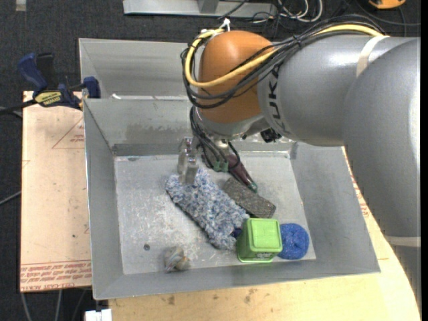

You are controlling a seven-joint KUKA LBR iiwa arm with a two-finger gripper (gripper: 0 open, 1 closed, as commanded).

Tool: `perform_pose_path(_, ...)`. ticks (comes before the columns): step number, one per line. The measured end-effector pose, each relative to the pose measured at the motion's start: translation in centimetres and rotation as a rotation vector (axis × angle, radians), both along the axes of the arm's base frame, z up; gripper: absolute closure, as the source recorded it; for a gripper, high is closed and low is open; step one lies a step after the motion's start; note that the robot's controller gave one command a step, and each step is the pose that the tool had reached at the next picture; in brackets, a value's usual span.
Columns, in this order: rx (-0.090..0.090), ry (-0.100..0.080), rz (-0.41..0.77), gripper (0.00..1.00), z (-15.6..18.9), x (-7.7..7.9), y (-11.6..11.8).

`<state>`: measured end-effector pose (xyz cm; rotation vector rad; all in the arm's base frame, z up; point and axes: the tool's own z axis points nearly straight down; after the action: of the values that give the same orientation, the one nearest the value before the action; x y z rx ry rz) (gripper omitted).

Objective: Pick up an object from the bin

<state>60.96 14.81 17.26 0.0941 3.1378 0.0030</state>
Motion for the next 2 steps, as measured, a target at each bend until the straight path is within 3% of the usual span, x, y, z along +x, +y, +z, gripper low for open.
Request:
perform_pose_path(1,0.0,0.0,-0.001,0.0,0.0,0.01,-0.03)
perform_pose_path(2,0.0,0.0,-0.002,0.0,0.0,0.01,-0.03)
